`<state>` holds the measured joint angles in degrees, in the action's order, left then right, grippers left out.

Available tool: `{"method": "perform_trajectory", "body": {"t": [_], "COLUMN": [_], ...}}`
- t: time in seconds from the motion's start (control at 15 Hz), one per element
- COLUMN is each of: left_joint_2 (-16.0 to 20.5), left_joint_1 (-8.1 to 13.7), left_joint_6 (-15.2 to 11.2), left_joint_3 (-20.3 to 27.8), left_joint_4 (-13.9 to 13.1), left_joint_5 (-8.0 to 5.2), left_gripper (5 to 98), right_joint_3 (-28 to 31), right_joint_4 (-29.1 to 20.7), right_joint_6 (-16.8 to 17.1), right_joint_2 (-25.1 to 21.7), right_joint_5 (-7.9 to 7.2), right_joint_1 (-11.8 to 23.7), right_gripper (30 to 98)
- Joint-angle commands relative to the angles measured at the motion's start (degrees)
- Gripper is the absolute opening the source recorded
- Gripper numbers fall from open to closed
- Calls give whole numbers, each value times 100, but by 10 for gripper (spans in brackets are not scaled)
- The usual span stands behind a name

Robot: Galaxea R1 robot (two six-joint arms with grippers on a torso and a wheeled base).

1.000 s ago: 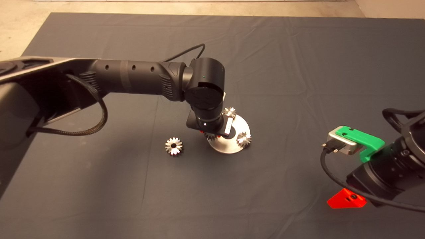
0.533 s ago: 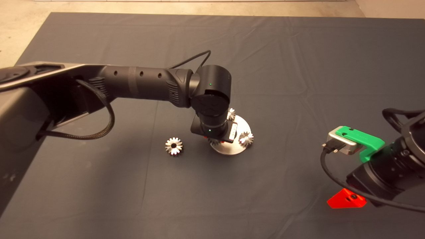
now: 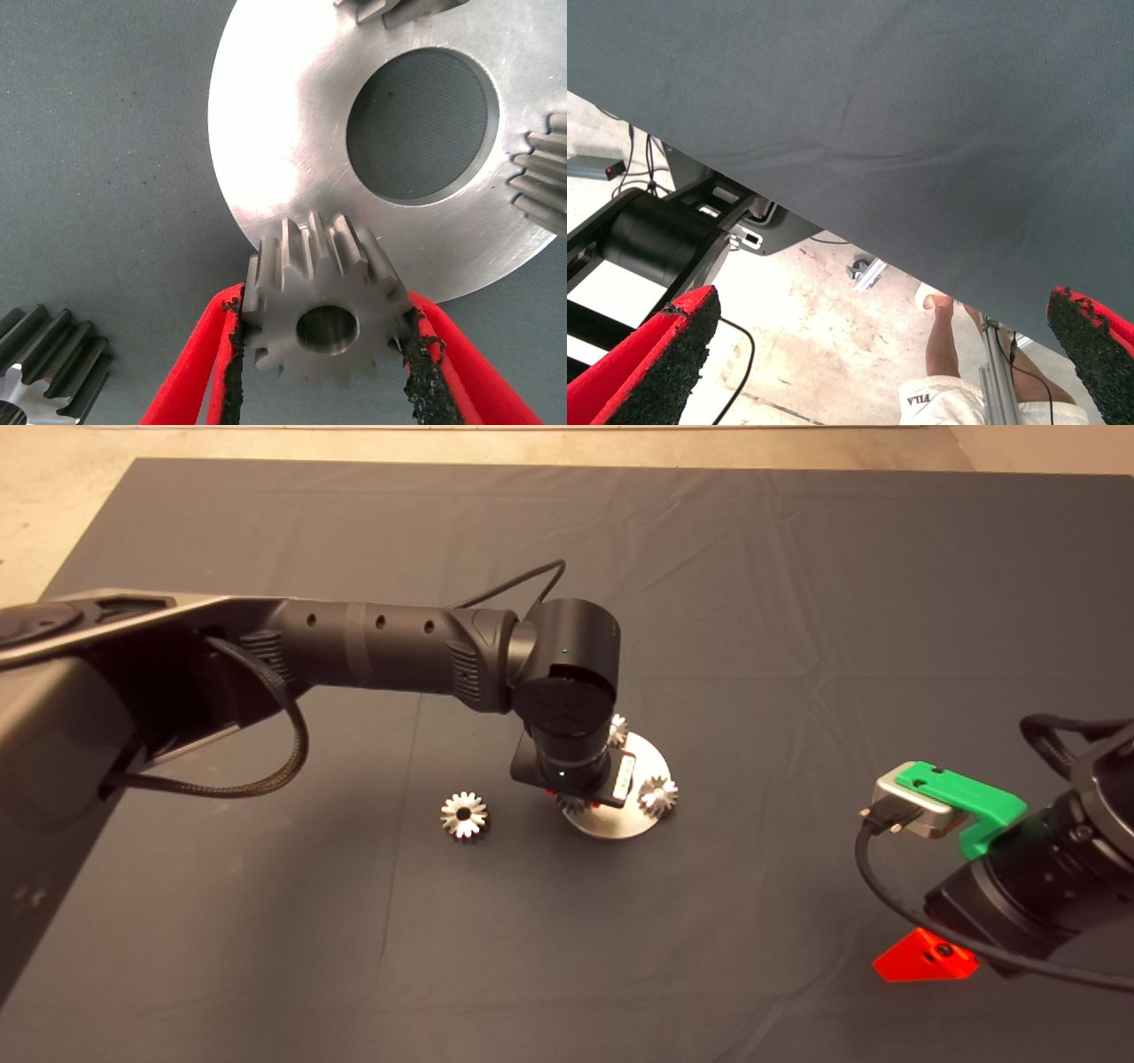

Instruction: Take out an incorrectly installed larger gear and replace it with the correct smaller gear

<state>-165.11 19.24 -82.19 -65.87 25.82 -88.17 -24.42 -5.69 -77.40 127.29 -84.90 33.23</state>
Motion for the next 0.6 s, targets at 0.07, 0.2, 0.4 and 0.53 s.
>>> {"method": "perform_trajectory", "body": {"t": [0.07,0.2,0.4,0.53], "left_joint_2": [-18,-27,-44,56], "left_joint_1": [98,115,1302,1806], "left_joint_6": [36,45,-110,-278], "left_joint_3": [14,56,421,614], "left_joint_4": [-7,-32,-652,-945], "left_joint_5": [-315,-324,-297,-280], "left_gripper": [395,428,441,479], "right_joint_3": [26,26,26,26], "right_joint_4": [-204,-204,-204,-204], "right_joint_6": [23,23,23,17], "right_joint_2": [-15,-15,-15,-15], "right_joint_5": [17,24,17,17], "right_joint_1": [140,140,140,140], "right_gripper": [977,977,977,977]}}
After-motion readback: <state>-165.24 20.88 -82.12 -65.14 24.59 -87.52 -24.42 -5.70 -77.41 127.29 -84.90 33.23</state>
